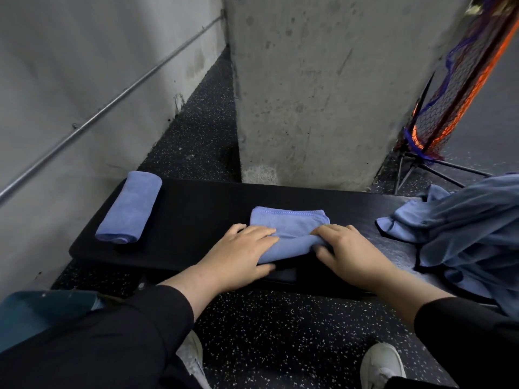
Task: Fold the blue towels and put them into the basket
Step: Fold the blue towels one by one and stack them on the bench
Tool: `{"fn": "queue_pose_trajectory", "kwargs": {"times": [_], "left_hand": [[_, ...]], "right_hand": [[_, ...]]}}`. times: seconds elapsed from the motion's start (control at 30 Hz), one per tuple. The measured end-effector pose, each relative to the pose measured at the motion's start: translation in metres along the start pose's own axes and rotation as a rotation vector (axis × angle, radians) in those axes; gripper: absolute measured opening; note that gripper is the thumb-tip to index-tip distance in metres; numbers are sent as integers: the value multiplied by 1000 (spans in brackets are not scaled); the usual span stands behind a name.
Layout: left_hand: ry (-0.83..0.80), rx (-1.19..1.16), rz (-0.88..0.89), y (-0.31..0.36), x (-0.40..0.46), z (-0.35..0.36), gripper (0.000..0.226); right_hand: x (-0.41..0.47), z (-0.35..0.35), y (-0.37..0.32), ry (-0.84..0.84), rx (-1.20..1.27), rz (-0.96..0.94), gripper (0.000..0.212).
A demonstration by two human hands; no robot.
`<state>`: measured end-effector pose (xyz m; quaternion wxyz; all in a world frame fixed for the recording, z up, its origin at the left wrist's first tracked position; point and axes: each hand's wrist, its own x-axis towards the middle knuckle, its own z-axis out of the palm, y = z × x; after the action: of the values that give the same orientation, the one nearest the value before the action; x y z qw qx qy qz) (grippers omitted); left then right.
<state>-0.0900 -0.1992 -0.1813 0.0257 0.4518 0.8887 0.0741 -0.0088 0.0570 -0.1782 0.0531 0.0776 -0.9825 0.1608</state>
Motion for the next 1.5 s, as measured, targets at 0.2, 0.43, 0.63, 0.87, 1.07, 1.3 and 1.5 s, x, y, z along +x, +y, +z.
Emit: {"fn": "queue_pose_trajectory", "kwargs": {"times": [0.2, 0.43, 0.63, 0.87, 1.07, 1.3, 1.5], "left_hand": [[36, -477, -207, -14, 5, -14, 18], [177, -707, -433, -24, 36, -24, 18], [383, -205, -375, -23, 50, -13, 19], [16, -54, -133, -31, 40, 0, 62], [-62, -52, -184, -31, 46, -5, 80], [197, -774, -411, -21, 38, -32, 41], [258, -1199, -563, -9, -3, -81, 40]], "right_hand": [[1, -11, 8, -122, 44, -4, 39], [26, -17, 11, 10, 325, 292, 16], [45, -4, 19, 148, 206, 268, 30], [37, 11, 38, 18, 42, 56, 51], [39, 7, 46, -89, 157, 97, 64], [59, -32, 5, 177, 699, 323, 17], [64, -50, -47, 222, 1056, 456, 35]]}}
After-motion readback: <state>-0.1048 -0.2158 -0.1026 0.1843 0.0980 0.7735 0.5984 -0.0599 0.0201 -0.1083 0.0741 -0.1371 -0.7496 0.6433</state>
